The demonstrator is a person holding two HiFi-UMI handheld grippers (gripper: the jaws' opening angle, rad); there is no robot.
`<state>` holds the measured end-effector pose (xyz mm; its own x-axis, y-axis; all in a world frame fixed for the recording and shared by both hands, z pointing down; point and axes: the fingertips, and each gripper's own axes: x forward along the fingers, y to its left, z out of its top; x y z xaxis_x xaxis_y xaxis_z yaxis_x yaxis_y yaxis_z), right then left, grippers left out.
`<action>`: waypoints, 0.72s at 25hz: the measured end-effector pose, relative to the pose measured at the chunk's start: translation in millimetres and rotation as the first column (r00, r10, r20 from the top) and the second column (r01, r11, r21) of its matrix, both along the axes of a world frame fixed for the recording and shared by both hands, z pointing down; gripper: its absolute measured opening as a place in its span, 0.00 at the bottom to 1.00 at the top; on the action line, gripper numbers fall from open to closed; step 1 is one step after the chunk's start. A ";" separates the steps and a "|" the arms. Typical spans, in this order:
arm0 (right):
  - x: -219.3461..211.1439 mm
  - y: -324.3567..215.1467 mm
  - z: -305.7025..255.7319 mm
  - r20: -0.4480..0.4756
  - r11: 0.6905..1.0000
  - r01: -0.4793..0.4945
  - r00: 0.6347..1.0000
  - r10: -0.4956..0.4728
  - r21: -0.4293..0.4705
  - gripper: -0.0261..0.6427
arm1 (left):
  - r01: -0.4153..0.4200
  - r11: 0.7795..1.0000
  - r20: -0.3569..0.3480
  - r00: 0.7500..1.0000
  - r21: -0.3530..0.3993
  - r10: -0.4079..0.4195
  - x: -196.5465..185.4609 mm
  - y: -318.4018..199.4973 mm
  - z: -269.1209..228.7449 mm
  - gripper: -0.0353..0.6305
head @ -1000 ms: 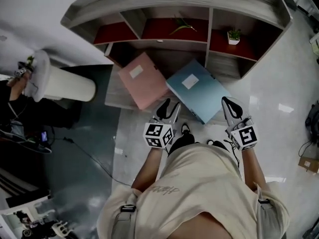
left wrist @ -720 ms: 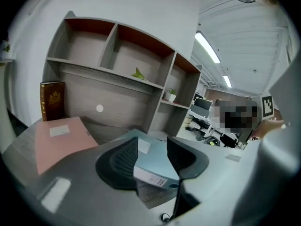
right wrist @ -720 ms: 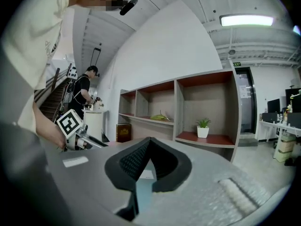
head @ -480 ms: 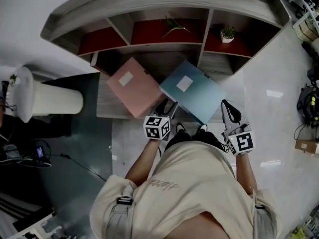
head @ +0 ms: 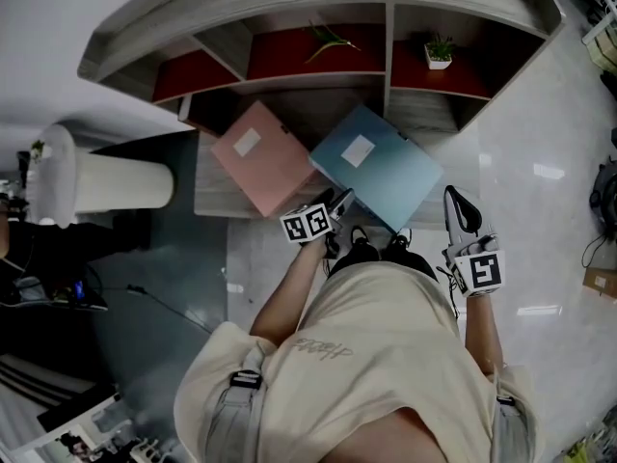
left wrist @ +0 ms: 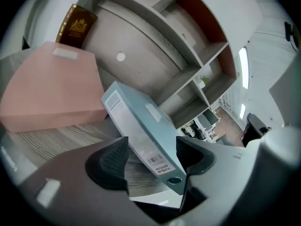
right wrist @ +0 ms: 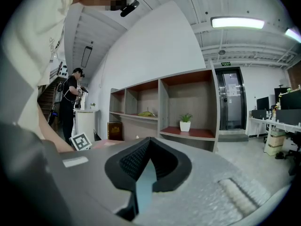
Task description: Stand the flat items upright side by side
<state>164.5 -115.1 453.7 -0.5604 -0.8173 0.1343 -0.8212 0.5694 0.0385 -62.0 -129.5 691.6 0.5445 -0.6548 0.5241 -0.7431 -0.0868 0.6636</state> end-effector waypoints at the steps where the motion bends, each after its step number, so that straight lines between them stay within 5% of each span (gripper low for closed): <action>1: 3.9 -0.1 2.2 -0.004 1.000 -0.004 1.000 0.004 -0.005 0.04 | 0.003 1.000 -0.014 1.000 -0.022 -0.003 1.9 0.8 7.5 0.57; 18: 31.2 9.3 23.3 -0.054 0.997 -0.043 0.998 0.039 -0.070 0.04 | 0.042 0.991 -0.303 0.950 -0.125 -0.079 28.8 -30.2 45.2 0.65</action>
